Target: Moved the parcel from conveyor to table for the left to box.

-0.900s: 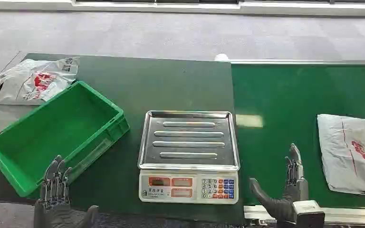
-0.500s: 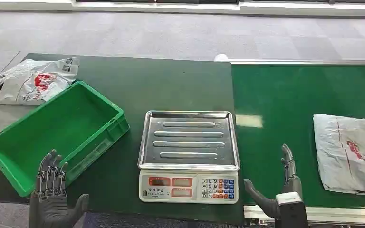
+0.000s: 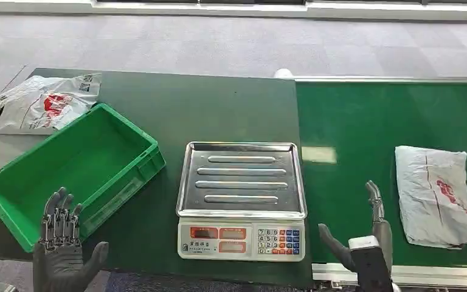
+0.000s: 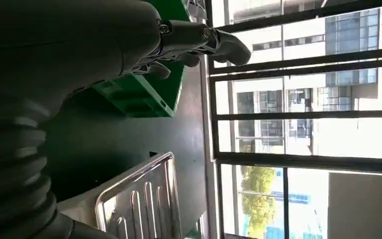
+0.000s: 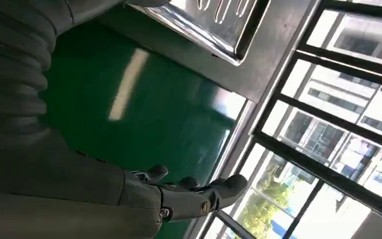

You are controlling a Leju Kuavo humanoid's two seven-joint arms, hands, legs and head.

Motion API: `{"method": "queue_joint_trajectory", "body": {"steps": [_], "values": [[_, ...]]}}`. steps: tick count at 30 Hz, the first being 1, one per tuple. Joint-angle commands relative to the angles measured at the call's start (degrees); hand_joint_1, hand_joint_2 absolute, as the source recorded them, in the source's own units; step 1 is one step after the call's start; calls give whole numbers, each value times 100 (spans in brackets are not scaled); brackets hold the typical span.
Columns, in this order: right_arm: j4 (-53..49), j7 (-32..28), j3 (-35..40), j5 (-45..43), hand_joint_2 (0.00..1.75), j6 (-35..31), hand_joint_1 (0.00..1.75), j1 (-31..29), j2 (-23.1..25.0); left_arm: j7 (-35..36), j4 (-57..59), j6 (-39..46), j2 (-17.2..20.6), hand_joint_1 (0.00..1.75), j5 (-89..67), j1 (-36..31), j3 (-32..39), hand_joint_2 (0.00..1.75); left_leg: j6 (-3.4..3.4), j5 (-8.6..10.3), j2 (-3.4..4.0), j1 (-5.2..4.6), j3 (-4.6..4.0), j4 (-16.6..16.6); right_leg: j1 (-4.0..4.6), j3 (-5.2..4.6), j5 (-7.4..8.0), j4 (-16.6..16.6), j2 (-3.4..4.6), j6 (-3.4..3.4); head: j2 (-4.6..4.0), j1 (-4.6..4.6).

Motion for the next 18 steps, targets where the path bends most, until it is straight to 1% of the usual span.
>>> {"method": "queue_joint_trajectory", "body": {"steps": [1, 2, 3, 4, 5, 6, 7, 8, 9, 12, 14, 17, 18], "values": [[3352, 1260, -1275, 2429, 175, 314, 0, -2638, -734, -168, 165, -79, -81, 0, -32, 202, 0, 175, 9, 13, 38, 0, -8, -16, 0, 4, 29, -24, 38, 4, 0, 0], [3846, 1616, -1327, 2873, 175, 164, 0, -3046, -871, -257, 110, 86, -11, 0, -113, 288, -64, 175, 15, 19, 89, -1, -17, -28, -2, 0, 54, -39, 90, 9, 0, 0], [3846, 1616, -1327, 2873, 175, 164, 0, -3046, -871, -257, 110, 86, -11, 0, -113, 288, -64, 175, 16, 29, 82, 1, -36, -30, 0, -12, 64, -44, 84, 9, 0, 2], [4448, 1534, -1429, 2892, 175, 233, 0, -3576, -1052, -317, 17, 193, 71, 0, -112, 424, -137, 175, 12, 19, 71, 0, -41, -17, -2, -11, 49, -28, 72, 9, 0, 0], [4863, 2162, -1461, 3536, 175, 111, 0, -3829, -1205, -290, -25, 252, 144, 0, -74, 466, -182, 175, 11, 16, 62, -2, -41, -8, -12, -22, 49, -19, 62, 12, 0, -2], [5274, 2497, -1611, 3627, 175, 425, 0, -4020, -1450, -265, -44, 275, 213, 0, -4, 482, -162, 175, 21, 25, 71, -12, -50, -6, -29, -39, 60, -13, 73, 24, 0, 0], [5696, 2788, -1793, 3652, 175, 643, 0, -4119, -1577, -223, -29, 264, 236, 0, 62, 467, -117, 175, 40, 28, 49, -12, -15, 2, -29, -24, 51, -14, 45, 34, 0, 2], [5935, 2710, -1953, 3555, 175, 604, 0, -4104, -1638, -211, -2, 232, 254, 0, 89, 437, -87, 175, 50, 40, 30, -7, -23, 0, -23, -23, 59, -19, 29, 39, 0, 2], [6057, 2541, -2142, 3392, 175, 556, 0, -3944, -1673, -207, 58, 206, 278, 0, 97, 384, -62, 175, 38, 43, 13, -14, -21, 10, -30, -30, 63, -11, 14, 42, 0, -2], [6084, 2407, -2344, 3227, 175, 495, 0, -3618, -1702, -160, 275, 129, 402, 0, 209, 234, -80, 175, 55, 63, -67, -13, -31, 6, -30, -10, 57, -32, -62, 50, 0, 2], [6041, 2359, -2467, 3079, 175, 526, 0, -3519, -1699, -175, 430, 131, 500, 0, 285, 140, -151, 175, 53, 64, -77, -15, -43, 4, -31, -13, 59, -36, -73, 48, 0, 2], [6153, 2430, -2519, 3057, 175, 673, 0, -3506, -1720, -218, 556, 216, 597, 0, 327, 56, -261, 175, 51, 57, -66, -21, -53, 11, -38, -27, 54, -20, -62, 49, 0, 2], [6418, 2697, -2502, 3110, 175, 1078, 0, -3572, -1751, -235, 603, 323, 701, 0, 402, 21, -354, 175, 50, 63, -65, -20, -55, 3, -36, -30, 60, -29, -62, 45, 0, 2]]}}
